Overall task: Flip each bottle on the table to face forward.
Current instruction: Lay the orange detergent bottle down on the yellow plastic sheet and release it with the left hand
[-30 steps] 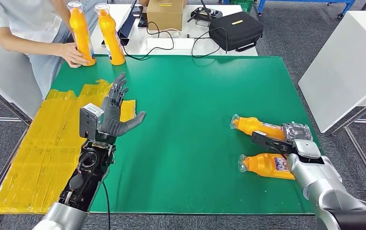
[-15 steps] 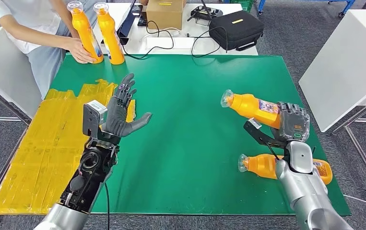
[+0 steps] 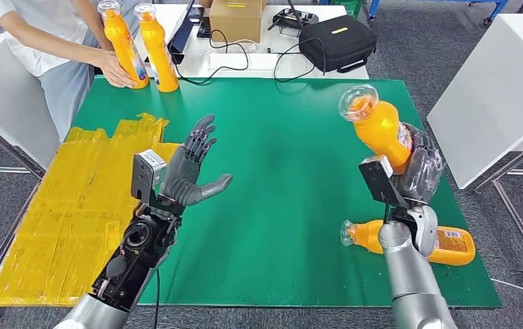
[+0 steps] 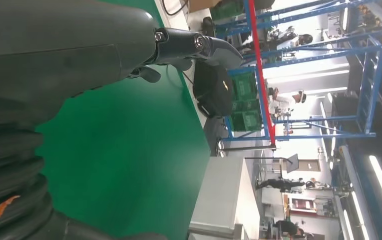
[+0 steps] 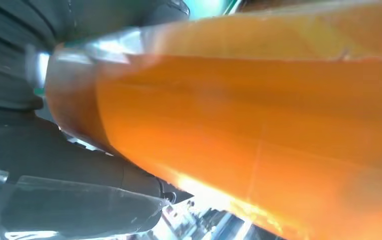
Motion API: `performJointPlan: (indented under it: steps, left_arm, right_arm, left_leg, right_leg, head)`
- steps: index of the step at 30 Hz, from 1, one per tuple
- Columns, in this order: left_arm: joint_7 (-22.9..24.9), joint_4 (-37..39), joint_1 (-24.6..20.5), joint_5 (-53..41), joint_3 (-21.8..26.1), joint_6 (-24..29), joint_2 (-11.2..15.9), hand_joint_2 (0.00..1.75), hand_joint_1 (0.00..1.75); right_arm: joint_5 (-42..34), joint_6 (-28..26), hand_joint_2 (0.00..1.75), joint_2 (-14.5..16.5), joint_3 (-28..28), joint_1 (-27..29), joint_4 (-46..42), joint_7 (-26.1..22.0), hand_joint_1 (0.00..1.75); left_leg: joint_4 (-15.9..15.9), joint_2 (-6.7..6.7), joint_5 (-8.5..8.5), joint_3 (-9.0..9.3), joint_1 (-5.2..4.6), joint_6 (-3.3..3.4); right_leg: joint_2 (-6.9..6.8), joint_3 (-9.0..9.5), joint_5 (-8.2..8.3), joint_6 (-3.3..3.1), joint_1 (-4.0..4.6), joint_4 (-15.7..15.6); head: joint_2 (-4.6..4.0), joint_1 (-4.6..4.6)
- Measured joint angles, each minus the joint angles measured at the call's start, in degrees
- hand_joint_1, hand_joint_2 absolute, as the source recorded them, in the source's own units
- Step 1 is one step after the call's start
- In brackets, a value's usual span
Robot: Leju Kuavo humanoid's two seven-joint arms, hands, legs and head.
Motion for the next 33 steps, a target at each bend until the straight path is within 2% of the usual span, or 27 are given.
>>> performJointPlan:
  steps: [5, 9, 15, 25, 29, 33]
  left_arm:
    - [-0.3, -0.01, 0.75, 0.38, -1.21, -0.52, 0.08, 1.75, 0.0]
    - [-0.51, -0.51, 2.64, 0.36, -2.58, -0.84, 0.0, 1.75, 0.0]
    - [-0.87, -1.24, 4.06, 0.29, -3.34, -0.84, 0.02, 1.75, 0.0]
    - [-0.89, -1.49, 4.26, 0.27, -3.52, -0.87, 0.02, 1.75, 0.0]
    - [-0.74, -1.84, 4.39, 0.27, -3.63, -1.11, 0.01, 1.75, 0.0]
    - [0.03, -3.16, 5.08, -0.38, -4.29, 0.21, -0.1, 1.75, 0.0]
  right_arm:
    - [-10.86, 6.66, 1.75, 1.45, 5.83, 1.93, -1.1, -3.6, 1.75]
    - [-15.07, 7.39, 1.75, 3.17, 12.1, 4.61, -2.1, -4.14, 1.75]
    - [-16.99, 7.25, 1.75, 3.43, 16.37, 5.87, -2.88, -4.12, 1.75]
    - [-17.24, 7.33, 1.75, 3.4, 17.93, 6.14, -3.21, -4.1, 1.75]
    - [-18.49, 8.84, 1.75, 3.49, 18.98, 6.2, -3.19, -3.92, 1.75]
    - [-20.62, 11.33, 1.75, 4.44, 22.38, 6.24, -2.59, -3.94, 1.75]
  left_leg:
    - [-0.01, 0.03, -0.01, 0.0, 0.02, -0.01]
    - [-0.02, 0.05, -0.01, -0.04, 0.03, -0.01]
    - [-0.02, 0.05, -0.01, -0.11, -0.01, -0.01]
    - [-0.01, 0.05, 0.0, -0.1, 0.01, -0.01]
    - [-0.02, 0.06, -0.01, -0.11, 0.01, -0.01]
    - [-0.02, 0.07, -0.01, -0.12, 0.01, -0.01]
  right_leg:
    - [0.03, -0.03, -0.01, 0.0, 0.02, 0.01]
    - [0.04, -0.12, -0.04, -0.03, 0.02, 0.0]
    - [0.04, -0.14, -0.03, -0.03, -0.02, -0.01]
    - [0.04, -0.15, -0.01, -0.02, 0.0, 0.0]
    - [0.04, -0.16, -0.02, -0.02, 0.0, 0.0]
    - [0.05, -0.18, -0.02, -0.02, 0.0, 0.0]
  head:
    - [0.0, 0.0]
    - [0.0, 0.0]
    - [0.0, 0.02]
    - [0.0, 0.01]
    - [0.0, 0.02]
    - [0.0, 0.01]
